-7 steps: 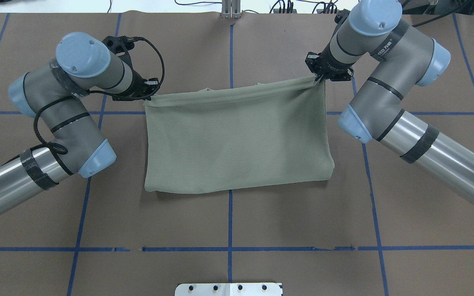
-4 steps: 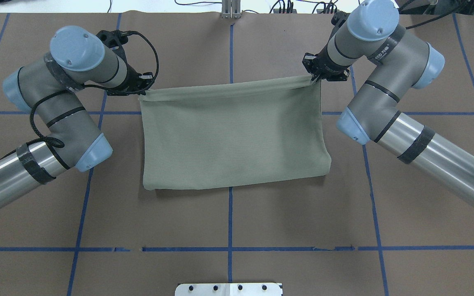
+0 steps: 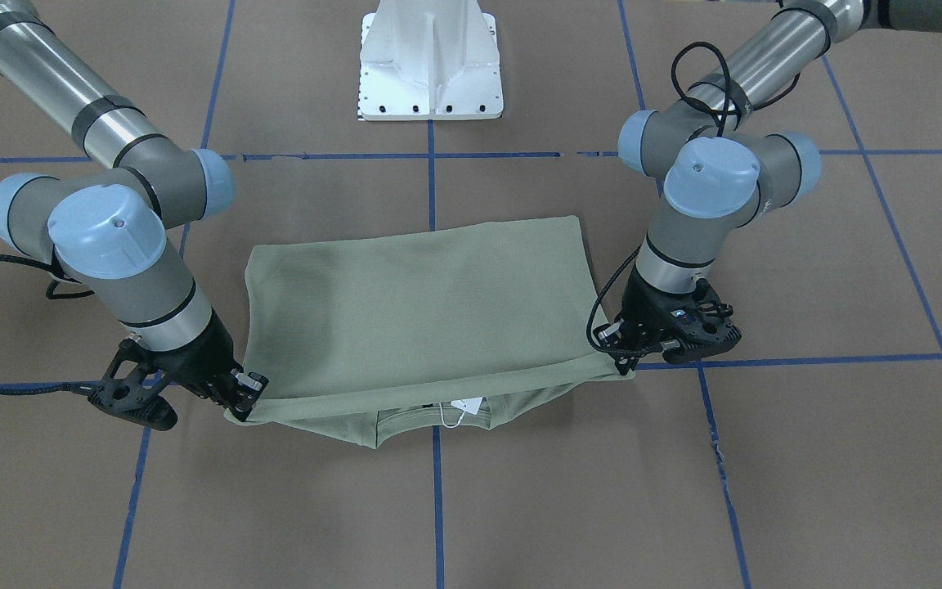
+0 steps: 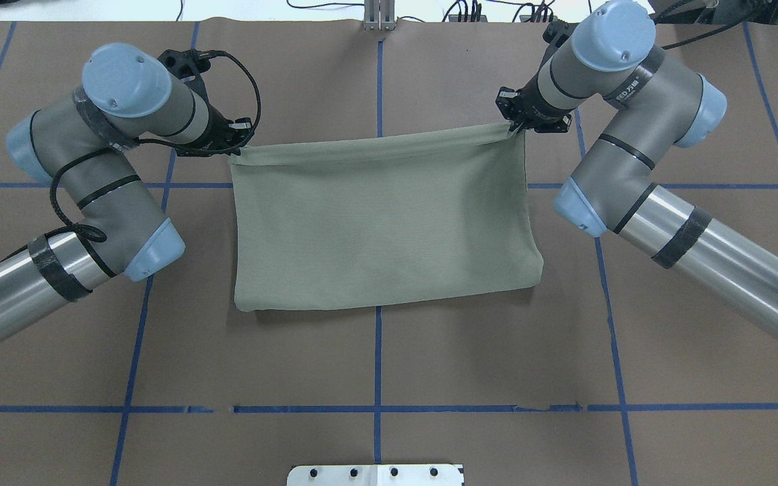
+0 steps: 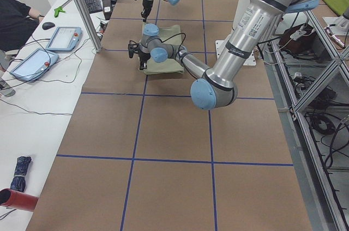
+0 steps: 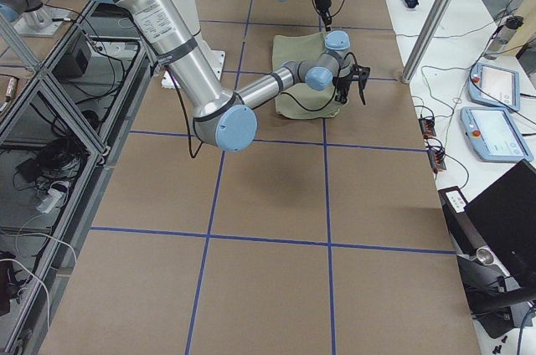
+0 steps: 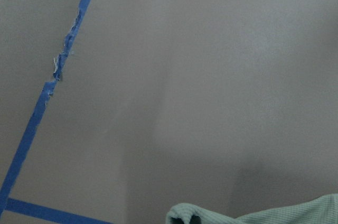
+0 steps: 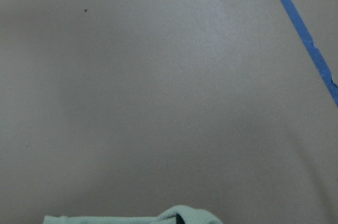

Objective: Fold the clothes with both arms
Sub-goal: 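Lower the held hem onto the collar edge with both grippers, then release the hem and move the right gripper to the shirt's nearer corner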

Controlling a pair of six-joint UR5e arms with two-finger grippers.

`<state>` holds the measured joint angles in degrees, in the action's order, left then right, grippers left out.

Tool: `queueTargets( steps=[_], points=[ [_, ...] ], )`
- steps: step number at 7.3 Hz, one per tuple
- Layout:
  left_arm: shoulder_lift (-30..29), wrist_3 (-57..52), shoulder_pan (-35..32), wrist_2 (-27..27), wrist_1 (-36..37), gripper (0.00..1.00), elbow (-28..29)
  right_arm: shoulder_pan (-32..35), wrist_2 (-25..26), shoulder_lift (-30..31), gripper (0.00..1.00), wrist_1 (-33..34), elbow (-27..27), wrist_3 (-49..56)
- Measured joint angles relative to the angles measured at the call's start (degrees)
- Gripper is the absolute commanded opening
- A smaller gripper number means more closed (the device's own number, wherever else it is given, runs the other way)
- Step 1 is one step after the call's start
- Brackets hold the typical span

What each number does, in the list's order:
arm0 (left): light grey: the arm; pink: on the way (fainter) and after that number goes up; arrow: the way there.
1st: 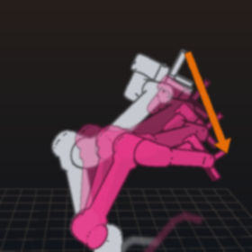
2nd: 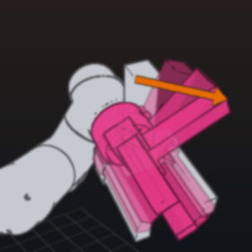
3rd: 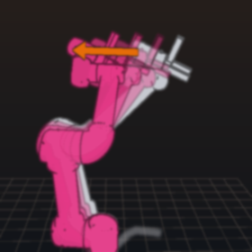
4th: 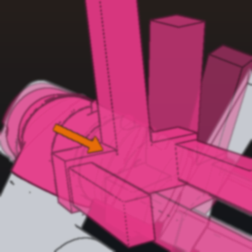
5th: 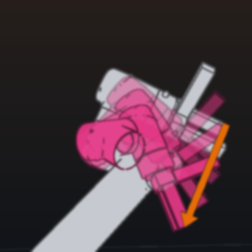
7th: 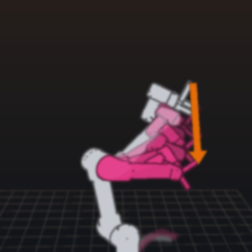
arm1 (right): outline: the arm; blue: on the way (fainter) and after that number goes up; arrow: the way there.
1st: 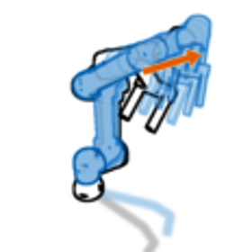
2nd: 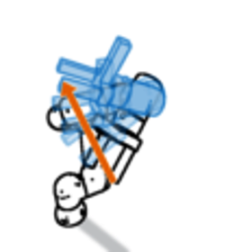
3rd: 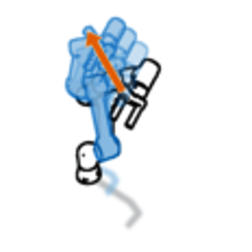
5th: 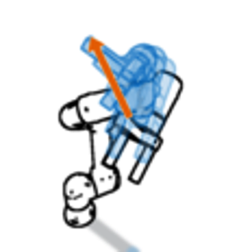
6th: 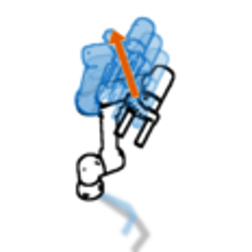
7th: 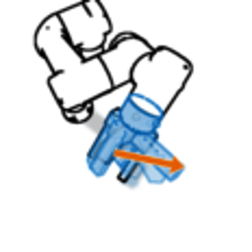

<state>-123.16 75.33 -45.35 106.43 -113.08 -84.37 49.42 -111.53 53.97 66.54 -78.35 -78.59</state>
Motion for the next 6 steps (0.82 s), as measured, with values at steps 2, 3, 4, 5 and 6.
queueTargets(
  steps=[2,3,4,5,6],
  points=[
    [-0.2,0.1,0.2,0.0,-0.4,0.8,0.0,0.1,0.0,0.0,0.99,-0.6,-0.1,-0.1],
    [-0.3,0.0,0.3,0.0,-0.5,0.8,-0.1,0.1,0.0,0.0,1.0,-0.8,-0.1,-0.2],
    [-0.3,0.0,0.3,0.0,-0.5,0.8,-0.1,0.0,0.0,0.1,1.0,-0.8,-0.1,-0.2],
    [-0.3,-0.1,0.3,0.0,-0.5,0.8,-0.2,0.0,0.0,0.2,1.0,-0.8,-0.1,-0.1],
    [-0.3,-0.3,0.3,0.1,-0.4,0.8,-0.4,0.1,-0.4,0.5,1.0,-0.9,-0.3,-0.1]
  ],
)
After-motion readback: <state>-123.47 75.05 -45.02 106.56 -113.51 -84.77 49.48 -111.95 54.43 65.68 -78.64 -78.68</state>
